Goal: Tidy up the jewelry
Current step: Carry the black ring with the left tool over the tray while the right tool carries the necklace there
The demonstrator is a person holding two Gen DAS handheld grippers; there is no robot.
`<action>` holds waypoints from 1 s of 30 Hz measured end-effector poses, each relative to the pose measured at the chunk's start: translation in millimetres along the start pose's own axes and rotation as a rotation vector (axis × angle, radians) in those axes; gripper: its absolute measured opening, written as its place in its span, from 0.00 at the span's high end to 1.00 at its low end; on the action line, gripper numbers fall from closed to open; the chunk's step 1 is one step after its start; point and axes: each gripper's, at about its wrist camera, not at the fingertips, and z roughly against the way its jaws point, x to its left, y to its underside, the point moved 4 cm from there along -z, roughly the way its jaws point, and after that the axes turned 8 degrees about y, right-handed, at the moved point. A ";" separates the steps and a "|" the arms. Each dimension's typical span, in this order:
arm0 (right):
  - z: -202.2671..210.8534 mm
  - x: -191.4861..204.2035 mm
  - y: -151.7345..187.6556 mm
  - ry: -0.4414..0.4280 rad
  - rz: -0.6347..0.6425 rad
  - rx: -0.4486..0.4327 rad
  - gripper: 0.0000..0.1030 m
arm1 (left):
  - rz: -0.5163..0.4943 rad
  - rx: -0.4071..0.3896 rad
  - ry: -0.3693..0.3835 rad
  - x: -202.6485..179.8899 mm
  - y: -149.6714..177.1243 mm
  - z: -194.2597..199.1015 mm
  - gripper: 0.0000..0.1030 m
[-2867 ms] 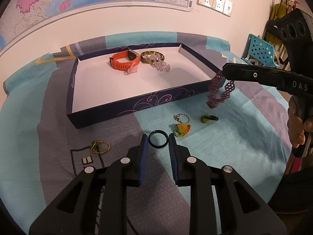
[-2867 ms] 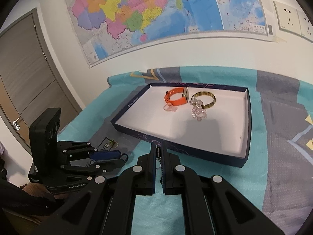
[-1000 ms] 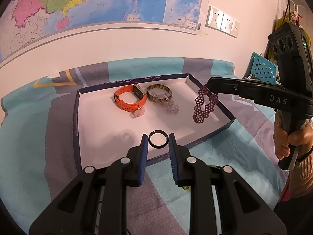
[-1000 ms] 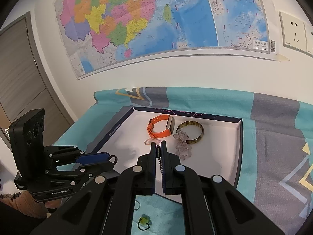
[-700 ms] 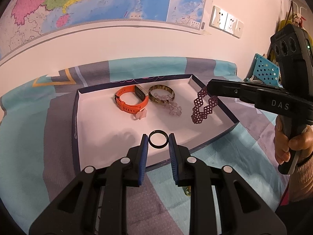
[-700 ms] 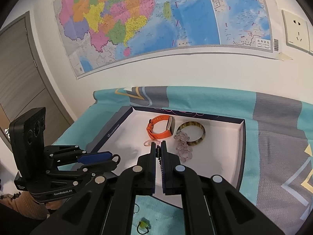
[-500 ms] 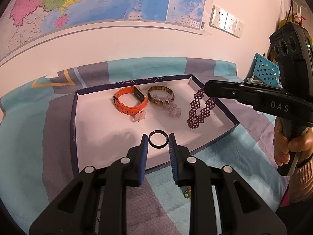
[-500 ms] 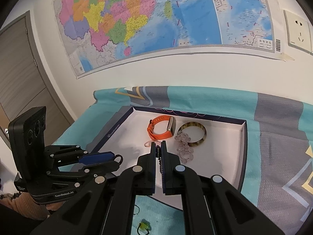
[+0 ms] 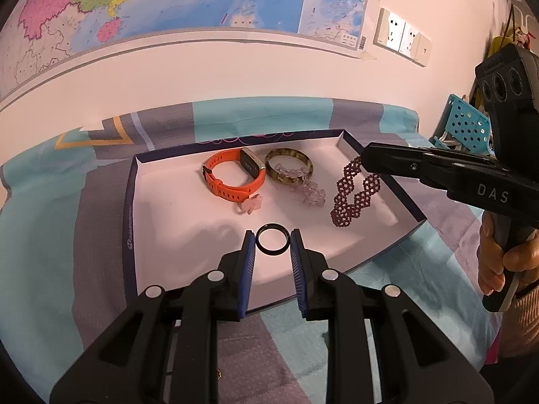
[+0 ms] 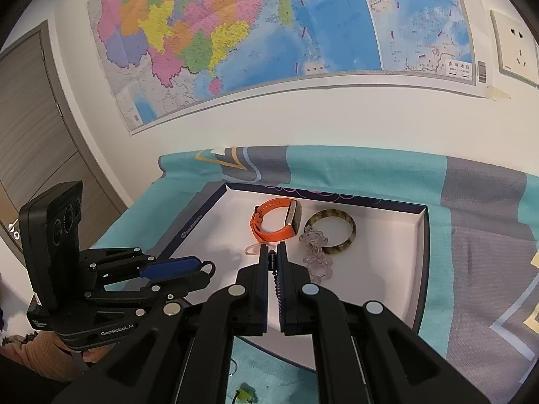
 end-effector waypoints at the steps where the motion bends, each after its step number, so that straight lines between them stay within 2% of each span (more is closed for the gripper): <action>1: -1.2 -0.2 -0.2 -0.001 -0.002 0.001 0.97 | 0.002 0.001 -0.002 0.6 -0.6 -1.0 0.79; 14: -18.2 -0.3 -3.6 -0.021 -0.009 0.027 0.97 | 0.030 0.033 -0.018 8.0 -5.3 -20.2 0.79; 30: -42.1 -9.2 -2.3 -0.003 -0.030 0.062 0.97 | 0.018 0.107 -0.048 7.1 -10.3 -53.8 0.79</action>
